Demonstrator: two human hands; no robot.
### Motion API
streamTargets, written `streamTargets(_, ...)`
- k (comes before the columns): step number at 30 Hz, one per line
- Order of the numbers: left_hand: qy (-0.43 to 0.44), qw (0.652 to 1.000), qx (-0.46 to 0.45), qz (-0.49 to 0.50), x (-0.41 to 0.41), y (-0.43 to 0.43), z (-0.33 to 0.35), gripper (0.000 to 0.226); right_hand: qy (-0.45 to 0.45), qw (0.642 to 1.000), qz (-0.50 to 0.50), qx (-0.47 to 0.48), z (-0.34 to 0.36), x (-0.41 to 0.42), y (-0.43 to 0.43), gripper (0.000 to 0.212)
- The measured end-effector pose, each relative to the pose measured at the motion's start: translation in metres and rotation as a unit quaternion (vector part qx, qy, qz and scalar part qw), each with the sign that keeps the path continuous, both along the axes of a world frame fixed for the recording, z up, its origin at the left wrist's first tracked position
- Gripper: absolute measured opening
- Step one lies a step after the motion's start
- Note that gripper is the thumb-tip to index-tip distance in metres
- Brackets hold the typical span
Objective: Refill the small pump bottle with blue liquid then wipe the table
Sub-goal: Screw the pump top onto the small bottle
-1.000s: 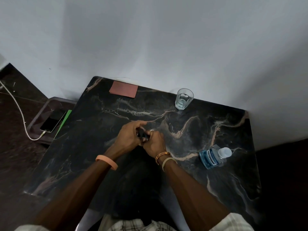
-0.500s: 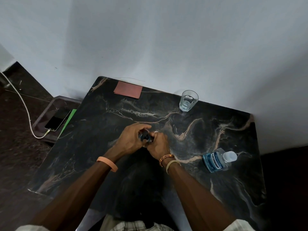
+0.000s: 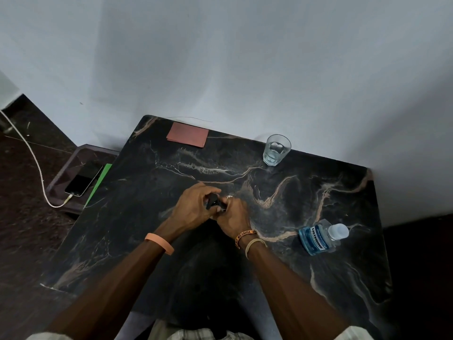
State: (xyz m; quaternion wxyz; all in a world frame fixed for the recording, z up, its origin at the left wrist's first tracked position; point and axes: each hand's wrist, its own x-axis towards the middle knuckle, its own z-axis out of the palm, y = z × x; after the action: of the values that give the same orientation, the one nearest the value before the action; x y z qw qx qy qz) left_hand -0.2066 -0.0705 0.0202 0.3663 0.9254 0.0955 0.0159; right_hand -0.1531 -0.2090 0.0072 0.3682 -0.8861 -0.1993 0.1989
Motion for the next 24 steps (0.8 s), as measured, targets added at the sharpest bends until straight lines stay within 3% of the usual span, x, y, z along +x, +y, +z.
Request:
streamTargets(4, 0.008, 0.999, -0.037, -0.018, 0.0022, -0.0002, 0.0017, 0.058, -0.004, 1.000, -0.006, -0.011, -0.0012, 0.0007, -0.0001, 0.011)
streamTargets(11, -0.007, 1.000, -0.009, 0.028, 0.0048, -0.0012, 0.0021, 0.053, 0.012, 1.000, -0.004, 0.003, -0.0028, 0.0020, 0.0001, 0.033)
streamTargets(24, 0.005, 0.999, 0.031, 0.008, 0.0037, -0.0020, 0.0068, 0.053, 0.008, 1.000, -0.001, 0.001, -0.0017, -0.0007, -0.0010, 0.026)
